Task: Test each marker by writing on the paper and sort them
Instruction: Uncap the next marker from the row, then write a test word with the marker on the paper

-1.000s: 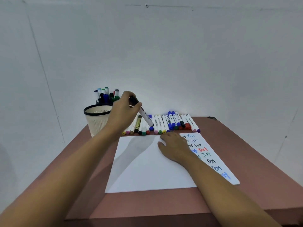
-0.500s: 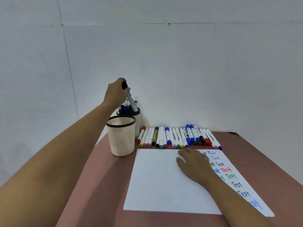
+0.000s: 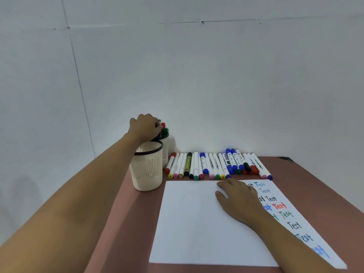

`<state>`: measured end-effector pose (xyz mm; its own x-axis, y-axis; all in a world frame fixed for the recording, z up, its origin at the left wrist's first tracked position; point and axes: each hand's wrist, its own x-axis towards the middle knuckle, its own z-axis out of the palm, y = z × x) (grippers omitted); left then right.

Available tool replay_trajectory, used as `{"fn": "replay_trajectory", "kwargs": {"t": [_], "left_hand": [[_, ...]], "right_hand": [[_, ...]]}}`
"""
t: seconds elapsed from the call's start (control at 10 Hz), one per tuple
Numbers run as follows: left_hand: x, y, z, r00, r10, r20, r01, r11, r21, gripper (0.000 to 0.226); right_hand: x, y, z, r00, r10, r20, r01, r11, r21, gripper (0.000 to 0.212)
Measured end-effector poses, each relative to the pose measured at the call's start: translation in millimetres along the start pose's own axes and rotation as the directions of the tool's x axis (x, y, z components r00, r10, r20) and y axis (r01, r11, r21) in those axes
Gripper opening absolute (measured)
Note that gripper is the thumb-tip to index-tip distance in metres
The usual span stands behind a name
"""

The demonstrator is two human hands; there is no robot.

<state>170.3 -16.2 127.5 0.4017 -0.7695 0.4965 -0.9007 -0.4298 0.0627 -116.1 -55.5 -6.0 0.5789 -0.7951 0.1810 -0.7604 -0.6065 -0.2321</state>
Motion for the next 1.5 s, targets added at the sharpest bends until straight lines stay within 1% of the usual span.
{"fn": "replay_trajectory", "kwargs": {"t": [0.1, 0.2, 0.3, 0.4, 0.5, 0.6, 0.7, 0.8, 0.9, 1.0, 1.1, 1.2, 1.3, 1.4, 1.5], "left_hand": [[-3, 0, 3, 0.998, 0.003, 0.067, -0.01, 0.995, 0.095, 0.037], [-2, 1, 1, 0.992, 0.001, 0.125, -0.009, 0.998, 0.057, 0.036], [-6, 1, -3, 0.994, -0.024, 0.104, 0.037, 0.992, -0.119, 0.038], [-9, -3, -9, 0.997, -0.072, 0.036, 0.08, 0.945, -0.319, 0.042], [-17, 2, -22, 0.993, -0.102, -0.055, 0.065, 0.883, -0.464, 0.04], [-36, 27, -36, 0.989, -0.046, -0.142, -0.033, 0.86, -0.509, 0.036], [-69, 62, -37, 0.979, 0.054, -0.198, -0.154, 0.83, -0.537, 0.033], [-104, 87, -11, 0.982, 0.145, -0.119, -0.187, 0.81, -0.556, 0.031], [-129, 99, 29, 0.979, 0.192, 0.074, -0.133, 0.866, -0.482, 0.034], [-146, 100, 58, 0.957, 0.219, 0.191, -0.135, 0.918, -0.373, 0.037], [-149, 95, 70, 0.948, 0.228, 0.221, -0.15, 0.935, -0.321, 0.033], [-149, 93, 75, 0.934, 0.22, 0.282, -0.11, 0.928, -0.357, 0.031], [-148, 93, 78, 0.931, 0.229, 0.283, -0.116, 0.923, -0.366, 0.032], [-147, 92, 79, 0.931, 0.239, 0.276, -0.124, 0.919, -0.375, 0.029], [-147, 89, 84, 0.939, 0.237, 0.248, -0.121, 0.905, -0.407, 0.026]], "right_hand": [[0, 0, 0, 1.0, -0.001, 0.006, 0.001, 1.0, 0.002, 0.045], [0, 0, 0, 1.0, 0.001, 0.007, -0.001, 1.0, 0.005, 0.045], [0, 0, 0, 1.0, 0.001, 0.008, -0.001, 1.0, 0.002, 0.045], [-1, 0, 0, 1.0, 0.006, 0.009, -0.006, 1.0, 0.015, 0.043], [1, 0, -1, 1.0, 0.02, -0.003, -0.02, 0.998, 0.067, 0.041], [2, 0, -4, 0.999, 0.031, -0.009, -0.03, 0.992, 0.123, 0.039], [0, 0, -6, 1.0, 0.028, -0.014, -0.026, 0.991, 0.13, 0.039], [-1, -1, -6, 0.999, 0.032, -0.031, -0.028, 0.991, 0.128, 0.036], [-4, -1, -7, 0.997, 0.01, -0.071, -0.003, 0.995, 0.096, 0.033], [-6, -2, -7, 0.994, -0.016, -0.109, 0.022, 0.999, 0.046, 0.032], [-6, -4, -8, 0.992, -0.046, -0.119, 0.042, 0.999, -0.036, 0.032], [-2, -5, -13, 0.996, -0.055, -0.069, 0.05, 0.996, -0.068, 0.031], [13, -9, -25, 0.997, -0.049, -0.063, 0.044, 0.995, -0.085, 0.028], [33, -18, -34, 0.993, -0.105, -0.06, 0.101, 0.993, -0.054, 0.027], [50, -30, -34, 0.979, -0.203, -0.015, 0.203, 0.979, -0.013, 0.031]]}}
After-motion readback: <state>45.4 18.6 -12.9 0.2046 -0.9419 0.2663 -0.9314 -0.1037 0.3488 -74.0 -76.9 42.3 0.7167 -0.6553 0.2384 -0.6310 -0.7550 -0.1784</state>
